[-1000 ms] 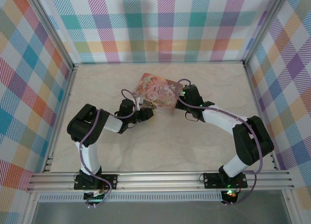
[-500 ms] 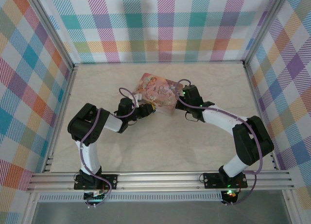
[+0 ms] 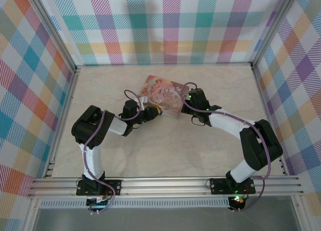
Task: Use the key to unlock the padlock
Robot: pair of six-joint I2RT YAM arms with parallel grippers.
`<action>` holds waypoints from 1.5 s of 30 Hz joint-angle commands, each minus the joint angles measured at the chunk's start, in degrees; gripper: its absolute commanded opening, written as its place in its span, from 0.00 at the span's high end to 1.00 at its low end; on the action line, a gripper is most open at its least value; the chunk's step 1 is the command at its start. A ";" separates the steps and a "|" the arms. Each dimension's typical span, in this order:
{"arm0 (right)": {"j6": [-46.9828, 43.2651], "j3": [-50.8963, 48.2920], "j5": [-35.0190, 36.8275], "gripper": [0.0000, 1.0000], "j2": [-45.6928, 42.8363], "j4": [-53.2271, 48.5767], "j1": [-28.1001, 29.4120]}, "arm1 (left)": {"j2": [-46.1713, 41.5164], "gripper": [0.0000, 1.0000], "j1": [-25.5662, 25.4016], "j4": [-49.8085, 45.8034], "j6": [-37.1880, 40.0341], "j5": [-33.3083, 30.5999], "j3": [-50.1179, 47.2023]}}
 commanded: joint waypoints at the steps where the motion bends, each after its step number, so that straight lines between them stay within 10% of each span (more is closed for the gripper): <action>1: 0.56 2.67 0.91 1.00 2.30 -1.16 -1.20 | -1.76 0.86 0.63 -5.44 2.64 2.14 0.73; 16: -2.53 16.03 -4.69 1.00 15.01 -0.93 -4.69 | -3.90 0.80 0.26 -7.97 3.82 4.69 -3.06; 45: -1.96 15.26 -10.28 1.00 16.36 3.63 -4.54 | 6.98 0.60 0.46 23.46 -4.88 -1.85 -4.52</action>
